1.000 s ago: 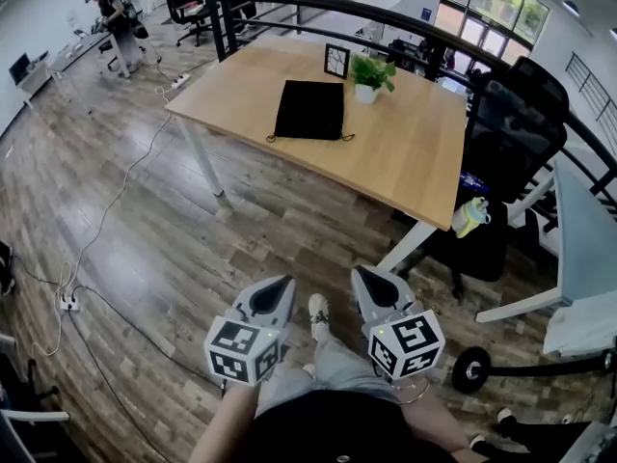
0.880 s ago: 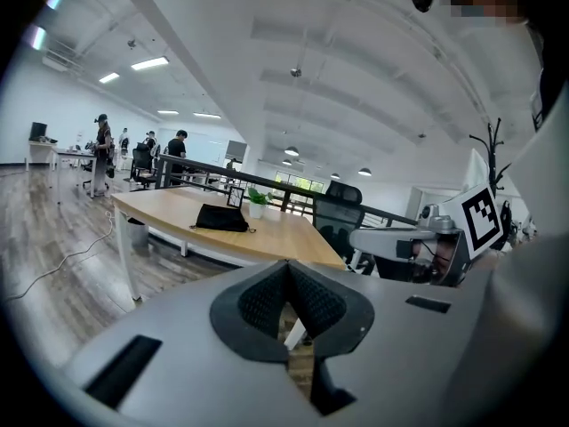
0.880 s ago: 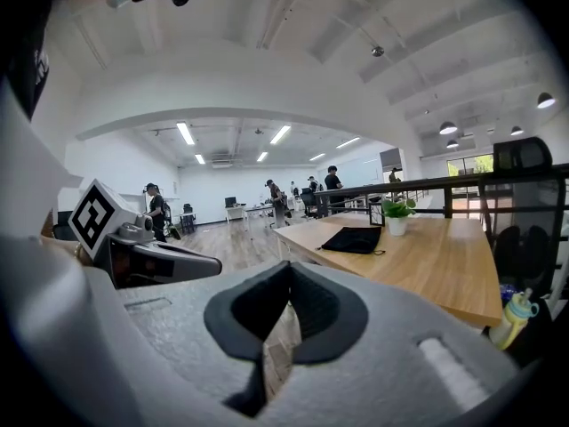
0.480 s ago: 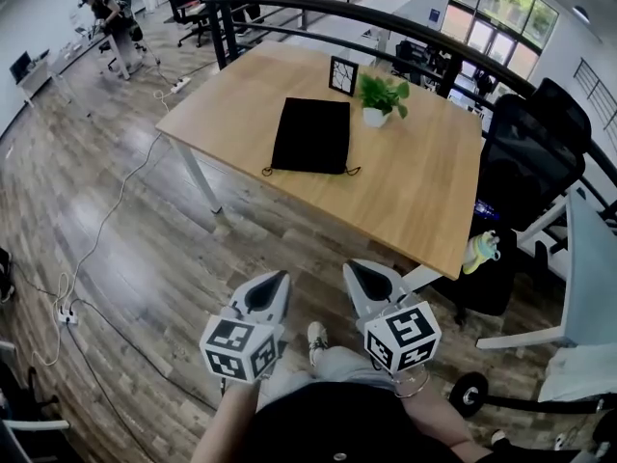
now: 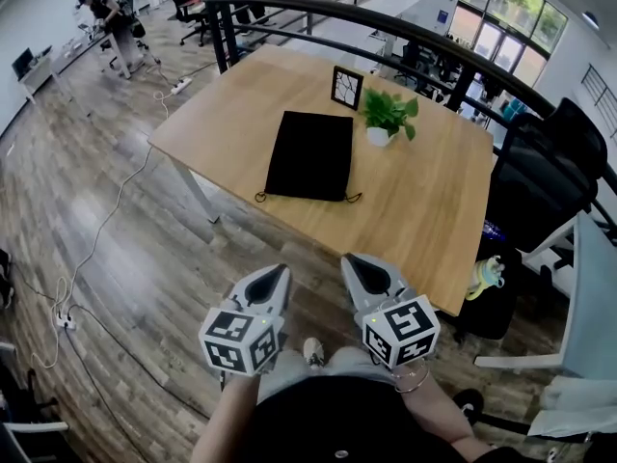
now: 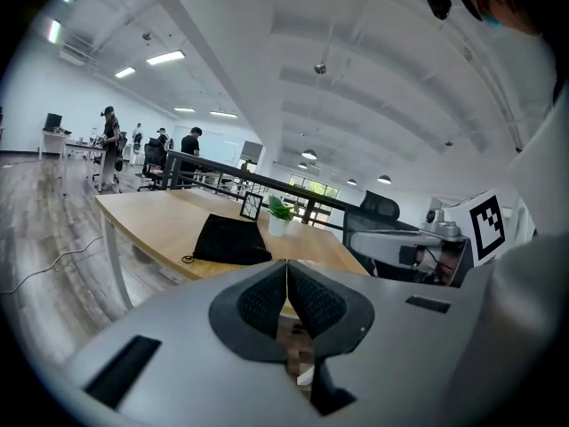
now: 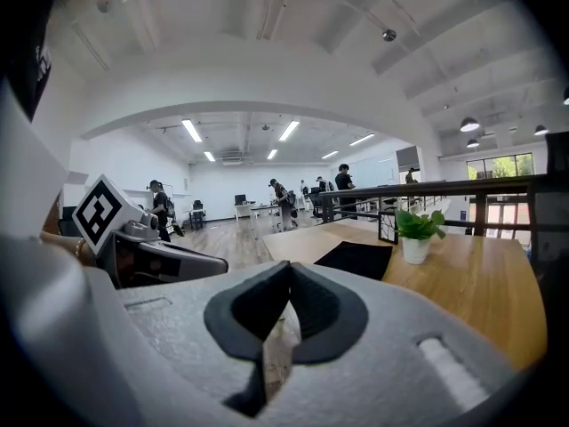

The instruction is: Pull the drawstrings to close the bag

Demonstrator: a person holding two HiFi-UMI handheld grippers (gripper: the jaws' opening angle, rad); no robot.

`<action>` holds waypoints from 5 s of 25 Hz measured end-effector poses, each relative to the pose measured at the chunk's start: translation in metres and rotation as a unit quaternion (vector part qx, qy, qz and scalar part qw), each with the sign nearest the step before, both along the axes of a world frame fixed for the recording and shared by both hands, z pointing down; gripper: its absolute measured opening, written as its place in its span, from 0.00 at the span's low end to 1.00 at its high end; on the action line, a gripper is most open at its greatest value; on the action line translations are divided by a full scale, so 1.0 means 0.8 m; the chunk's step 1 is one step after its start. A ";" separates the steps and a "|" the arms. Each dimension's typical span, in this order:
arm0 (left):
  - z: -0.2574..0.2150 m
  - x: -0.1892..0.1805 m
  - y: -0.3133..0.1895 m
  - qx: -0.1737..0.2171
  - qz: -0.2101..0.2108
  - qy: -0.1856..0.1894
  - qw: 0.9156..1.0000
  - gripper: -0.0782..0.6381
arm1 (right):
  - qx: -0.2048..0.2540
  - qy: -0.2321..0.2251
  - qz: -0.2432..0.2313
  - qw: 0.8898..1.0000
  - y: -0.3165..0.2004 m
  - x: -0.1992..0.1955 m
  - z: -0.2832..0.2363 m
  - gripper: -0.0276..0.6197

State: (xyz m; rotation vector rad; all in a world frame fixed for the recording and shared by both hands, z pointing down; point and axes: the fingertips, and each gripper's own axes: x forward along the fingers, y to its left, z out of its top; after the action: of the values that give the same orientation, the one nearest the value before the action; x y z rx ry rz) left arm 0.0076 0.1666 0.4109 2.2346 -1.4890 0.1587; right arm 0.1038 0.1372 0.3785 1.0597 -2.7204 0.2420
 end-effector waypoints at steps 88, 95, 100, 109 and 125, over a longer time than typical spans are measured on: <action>0.196 -0.178 -0.325 -0.210 0.146 -0.109 0.961 0.14 | -0.175 0.062 0.182 0.966 -0.332 -0.010 0.158 0.04; 0.208 -0.166 -0.322 -0.214 0.192 -0.141 0.947 0.26 | -0.192 0.076 0.206 0.957 -0.327 0.008 0.177 0.04; 0.218 -0.160 -0.319 -0.214 0.222 -0.164 0.937 0.26 | -0.202 0.113 0.233 0.945 -0.326 0.031 0.198 0.04; 0.232 -0.148 -0.317 -0.223 0.234 -0.157 0.933 0.26 | -0.234 0.112 0.244 0.934 -0.333 0.046 0.230 0.04; 0.239 -0.152 -0.330 -0.224 0.227 -0.199 0.927 0.18 | -0.247 0.108 0.236 0.933 -0.354 0.047 0.251 0.18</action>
State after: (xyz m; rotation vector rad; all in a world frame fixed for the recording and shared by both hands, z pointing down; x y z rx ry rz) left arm -0.1142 -0.0972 0.6018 2.1886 -0.9375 1.0399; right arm 0.1411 -0.1457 0.5792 1.4482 -2.0101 0.7850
